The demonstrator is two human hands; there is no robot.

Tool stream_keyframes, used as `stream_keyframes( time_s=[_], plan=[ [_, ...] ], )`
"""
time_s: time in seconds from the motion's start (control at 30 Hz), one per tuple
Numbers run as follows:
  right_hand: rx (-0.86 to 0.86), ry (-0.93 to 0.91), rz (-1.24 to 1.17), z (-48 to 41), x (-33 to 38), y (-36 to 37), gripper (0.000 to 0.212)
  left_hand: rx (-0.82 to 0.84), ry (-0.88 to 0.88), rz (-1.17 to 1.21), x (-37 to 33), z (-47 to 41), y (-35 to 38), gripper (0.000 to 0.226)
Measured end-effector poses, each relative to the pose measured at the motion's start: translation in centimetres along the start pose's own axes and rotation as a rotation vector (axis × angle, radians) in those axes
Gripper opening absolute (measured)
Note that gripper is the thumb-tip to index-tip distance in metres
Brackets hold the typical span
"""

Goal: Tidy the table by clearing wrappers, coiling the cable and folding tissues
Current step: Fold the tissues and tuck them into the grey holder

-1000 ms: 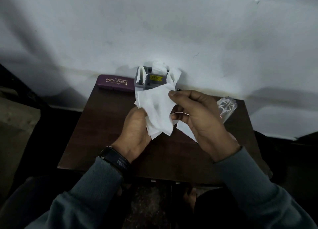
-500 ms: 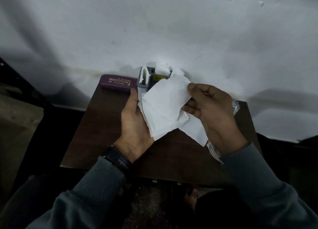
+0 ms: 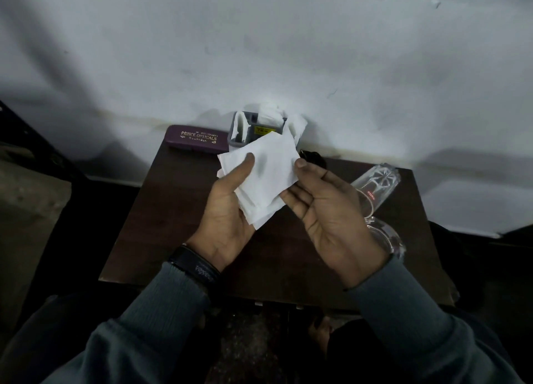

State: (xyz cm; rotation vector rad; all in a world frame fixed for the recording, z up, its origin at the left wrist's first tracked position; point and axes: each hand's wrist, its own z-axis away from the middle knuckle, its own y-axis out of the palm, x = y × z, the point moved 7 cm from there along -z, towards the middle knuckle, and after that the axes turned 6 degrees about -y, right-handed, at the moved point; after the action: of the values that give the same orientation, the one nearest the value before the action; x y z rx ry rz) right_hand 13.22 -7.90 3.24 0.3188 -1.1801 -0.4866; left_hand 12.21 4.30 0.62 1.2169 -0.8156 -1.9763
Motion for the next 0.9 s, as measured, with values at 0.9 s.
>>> stream_keyframes(
  time_s=[0.9],
  plan=[
    [0.169,-0.568,1.772,-3.3,-0.9,-3.1,0.017,-0.238,0.095,-0.035,-2.7,0.0,-2.5,0.038]
  ],
)
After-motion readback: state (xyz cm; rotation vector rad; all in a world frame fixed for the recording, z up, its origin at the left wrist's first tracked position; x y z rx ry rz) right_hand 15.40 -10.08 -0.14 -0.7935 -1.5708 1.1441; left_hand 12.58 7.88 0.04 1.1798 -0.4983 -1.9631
